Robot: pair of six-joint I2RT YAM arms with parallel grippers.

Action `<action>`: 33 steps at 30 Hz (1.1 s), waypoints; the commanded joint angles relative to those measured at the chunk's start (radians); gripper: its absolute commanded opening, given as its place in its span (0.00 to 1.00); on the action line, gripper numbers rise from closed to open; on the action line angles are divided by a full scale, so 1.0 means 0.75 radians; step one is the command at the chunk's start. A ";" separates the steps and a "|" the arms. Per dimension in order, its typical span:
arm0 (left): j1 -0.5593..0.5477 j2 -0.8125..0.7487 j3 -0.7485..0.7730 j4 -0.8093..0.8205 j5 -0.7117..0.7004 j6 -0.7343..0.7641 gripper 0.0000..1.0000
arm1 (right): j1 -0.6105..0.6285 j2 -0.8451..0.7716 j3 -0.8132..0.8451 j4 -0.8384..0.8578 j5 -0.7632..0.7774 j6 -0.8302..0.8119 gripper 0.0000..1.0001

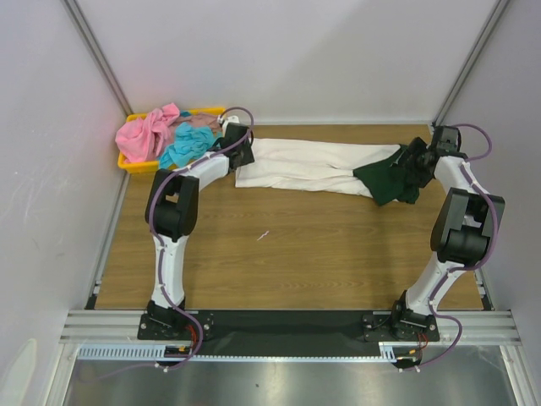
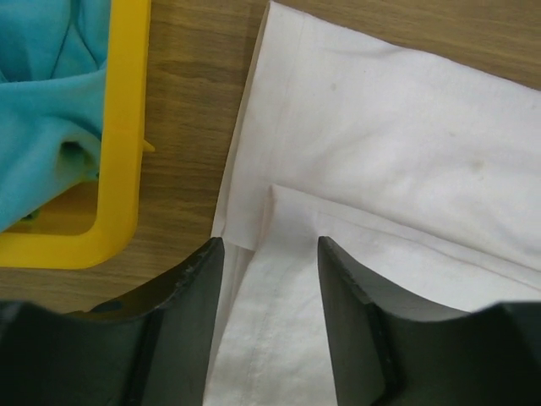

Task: Fold and stack the t-shirts
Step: Fold the tshirt

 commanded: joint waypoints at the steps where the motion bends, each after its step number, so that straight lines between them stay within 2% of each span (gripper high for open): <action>1: 0.007 0.011 0.073 0.007 0.003 -0.037 0.52 | 0.002 -0.047 0.015 0.027 0.027 0.009 0.73; 7: 0.009 0.027 0.092 -0.011 -0.050 -0.084 0.41 | 0.000 -0.038 0.015 0.015 0.038 0.003 0.73; 14: 0.011 0.013 0.057 0.024 -0.022 -0.100 0.41 | -0.005 -0.049 0.015 0.008 0.044 -0.005 0.73; 26: 0.019 0.062 0.098 0.001 0.007 -0.145 0.34 | -0.013 -0.057 0.015 -0.004 0.050 -0.007 0.73; 29: 0.023 0.072 0.114 0.001 0.007 -0.151 0.26 | -0.013 -0.057 0.015 -0.004 0.048 -0.005 0.73; 30: 0.025 0.076 0.124 0.001 0.005 -0.153 0.15 | -0.013 -0.053 0.013 -0.006 0.048 -0.007 0.73; 32: 0.025 0.082 0.134 -0.003 0.001 -0.151 0.08 | -0.013 -0.053 0.009 -0.010 0.052 -0.005 0.73; 33: 0.027 0.086 0.143 -0.005 -0.003 -0.151 0.00 | -0.013 -0.051 0.009 -0.012 0.052 -0.005 0.73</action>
